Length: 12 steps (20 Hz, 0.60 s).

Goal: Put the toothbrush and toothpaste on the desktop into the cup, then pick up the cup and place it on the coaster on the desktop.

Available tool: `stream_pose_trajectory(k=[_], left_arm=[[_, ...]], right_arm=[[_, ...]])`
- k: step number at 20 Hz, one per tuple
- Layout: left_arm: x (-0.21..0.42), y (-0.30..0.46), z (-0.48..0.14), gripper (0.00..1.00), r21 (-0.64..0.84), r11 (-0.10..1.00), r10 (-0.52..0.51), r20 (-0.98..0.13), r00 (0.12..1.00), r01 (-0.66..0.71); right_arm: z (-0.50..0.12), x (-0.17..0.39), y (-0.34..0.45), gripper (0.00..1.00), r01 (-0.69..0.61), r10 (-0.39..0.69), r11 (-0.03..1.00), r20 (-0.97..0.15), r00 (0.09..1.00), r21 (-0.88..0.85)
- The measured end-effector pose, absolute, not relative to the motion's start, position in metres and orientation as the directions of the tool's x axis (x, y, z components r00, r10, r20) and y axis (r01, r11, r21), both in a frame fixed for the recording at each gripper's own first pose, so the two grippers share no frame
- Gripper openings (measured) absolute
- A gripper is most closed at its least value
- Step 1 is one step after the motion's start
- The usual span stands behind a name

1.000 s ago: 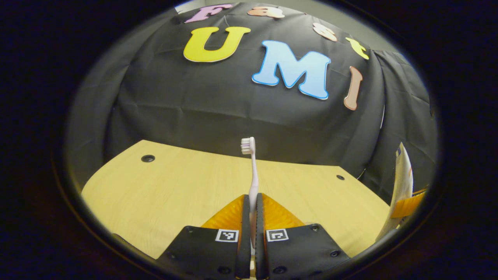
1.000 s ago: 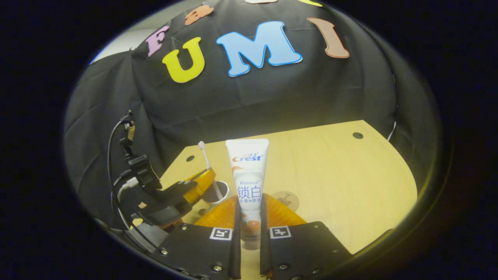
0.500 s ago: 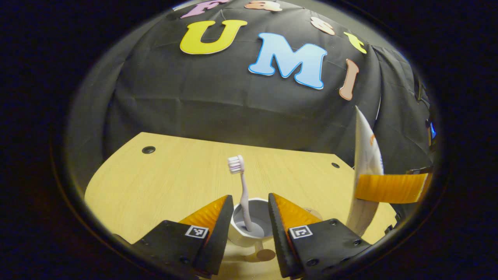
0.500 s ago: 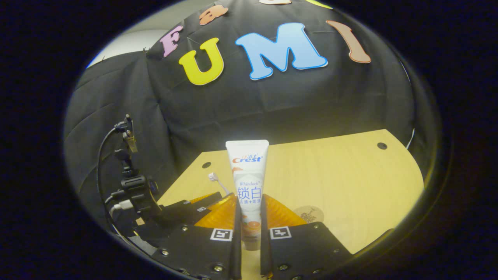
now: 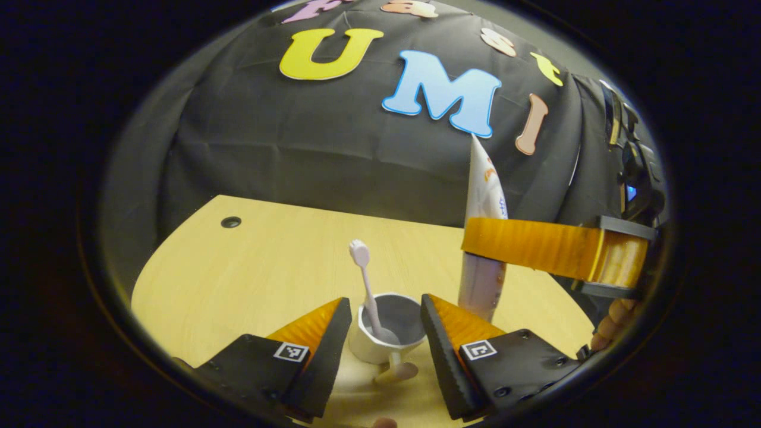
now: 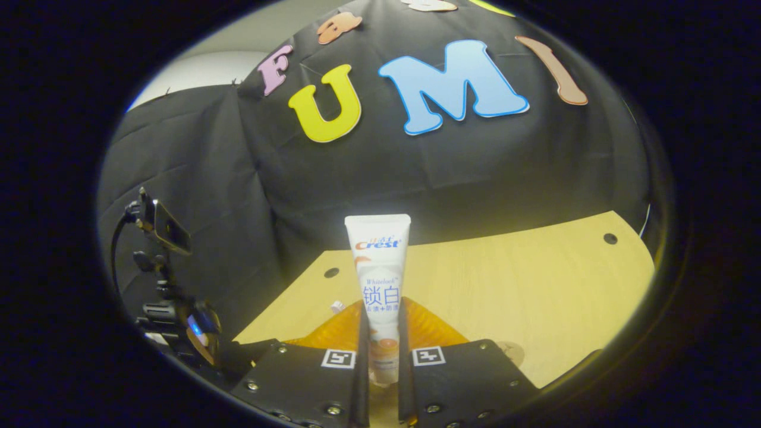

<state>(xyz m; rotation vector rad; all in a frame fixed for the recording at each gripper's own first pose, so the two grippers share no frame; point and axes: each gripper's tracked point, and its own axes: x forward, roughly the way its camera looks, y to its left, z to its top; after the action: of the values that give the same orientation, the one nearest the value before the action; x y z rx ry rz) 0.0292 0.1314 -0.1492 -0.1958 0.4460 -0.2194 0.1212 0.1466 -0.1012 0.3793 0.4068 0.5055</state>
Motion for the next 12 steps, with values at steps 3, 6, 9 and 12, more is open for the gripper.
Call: stream_pose_trajectory(k=[3,6,9,12], left_arm=[[0.025,0.139,-0.148,0.78,-0.256,0.955,-0.247,-0.409,0.879,0.150],[0.019,0.147,-0.151,0.78,-0.266,0.954,-0.243,-0.418,0.875,0.138],[0.012,0.154,-0.155,0.74,-0.277,0.953,-0.239,-0.438,0.867,0.123],[0.002,0.161,-0.159,0.88,-0.305,0.947,-0.235,-0.453,0.860,0.098]], right_arm=[[-0.103,0.132,0.152,0.19,-0.382,0.526,0.811,-0.267,0.808,0.442],[-0.110,0.135,0.161,0.19,-0.371,0.522,0.809,-0.266,0.811,0.456],[-0.120,0.144,0.173,0.19,-0.366,0.523,0.807,-0.273,0.807,0.464],[-0.135,0.150,0.184,0.20,-0.371,0.525,0.818,-0.308,0.793,0.440]])
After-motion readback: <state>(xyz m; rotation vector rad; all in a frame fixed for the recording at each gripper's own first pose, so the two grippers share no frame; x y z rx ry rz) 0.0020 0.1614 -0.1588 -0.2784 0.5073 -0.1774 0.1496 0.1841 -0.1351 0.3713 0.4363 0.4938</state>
